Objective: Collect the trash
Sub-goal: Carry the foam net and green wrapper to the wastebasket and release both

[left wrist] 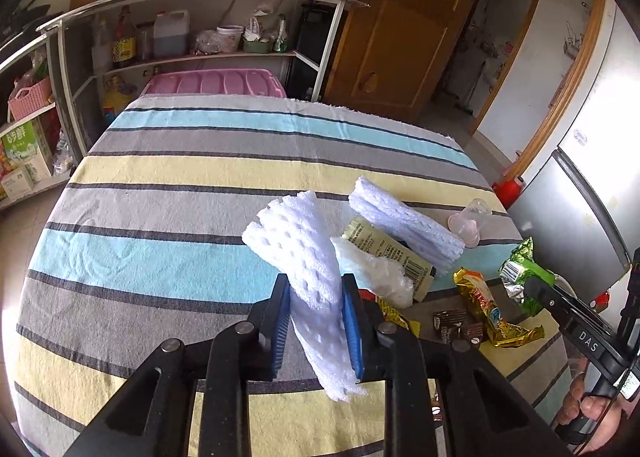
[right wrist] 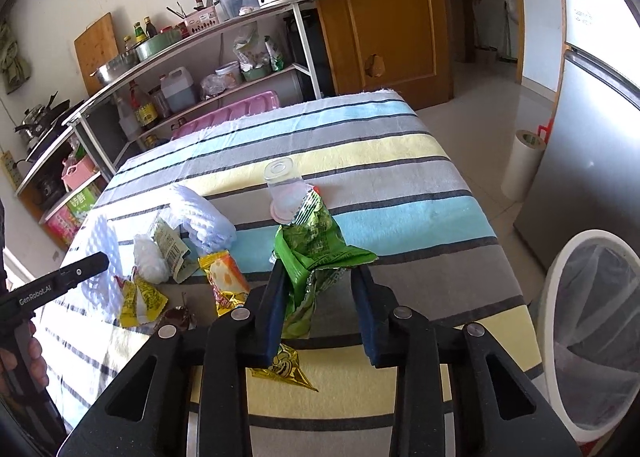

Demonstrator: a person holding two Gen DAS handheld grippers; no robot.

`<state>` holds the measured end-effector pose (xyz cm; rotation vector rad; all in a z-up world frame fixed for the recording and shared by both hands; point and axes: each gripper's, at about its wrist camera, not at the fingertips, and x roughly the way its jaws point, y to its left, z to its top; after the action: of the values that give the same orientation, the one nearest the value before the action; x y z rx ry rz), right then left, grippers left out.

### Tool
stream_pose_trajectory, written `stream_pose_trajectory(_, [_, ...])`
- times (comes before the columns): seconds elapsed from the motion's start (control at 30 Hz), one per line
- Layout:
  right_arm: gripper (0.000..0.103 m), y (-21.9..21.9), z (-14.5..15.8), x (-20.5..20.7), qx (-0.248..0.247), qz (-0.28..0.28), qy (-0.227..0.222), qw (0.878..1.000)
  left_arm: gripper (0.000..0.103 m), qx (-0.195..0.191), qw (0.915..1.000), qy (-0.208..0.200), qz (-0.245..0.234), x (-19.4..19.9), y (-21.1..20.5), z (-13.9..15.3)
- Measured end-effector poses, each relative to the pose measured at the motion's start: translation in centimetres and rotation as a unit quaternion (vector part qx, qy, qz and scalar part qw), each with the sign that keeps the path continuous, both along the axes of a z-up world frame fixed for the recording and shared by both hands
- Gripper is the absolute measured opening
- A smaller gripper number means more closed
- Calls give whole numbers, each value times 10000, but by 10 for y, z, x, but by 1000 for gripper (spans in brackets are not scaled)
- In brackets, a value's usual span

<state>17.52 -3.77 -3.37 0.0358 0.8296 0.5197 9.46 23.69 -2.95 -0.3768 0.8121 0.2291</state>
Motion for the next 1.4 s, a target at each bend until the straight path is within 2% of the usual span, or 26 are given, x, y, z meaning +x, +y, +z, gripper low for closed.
stream_pose_trajectory(0.7, [32, -34, 31, -20, 453, -196, -421, 9979, 25, 486, 9941, -738, -633, -12, -46, 63])
stream_pose_trajectory(0.8, [32, -40, 37, -24, 489, -231, -504, 9973, 25, 453, 9929, -823, -737, -11, -53, 71])
stream_pose_trajectory(1.0, [32, -65, 49, -34, 538, -446, -711, 9950, 25, 483, 9864, -943, -1259, 1, -87, 80])
stream_pose_trajectory(1.13, [32, -86, 54, -38, 507, -671, -766, 9935, 25, 370, 9804, -982, -1666, 15, -118, 79])
stream_pose_trajectory(1.3, [32, -119, 58, -43, 465, -984, -814, 9907, 25, 173, 9711, -971, -2174, 34, -159, 73])
stream_pose_trajectory(1.4, [32, -137, 59, -44, 412, -1165, -807, 9891, 25, 242, 9644, -969, -2449, 42, -186, 71])
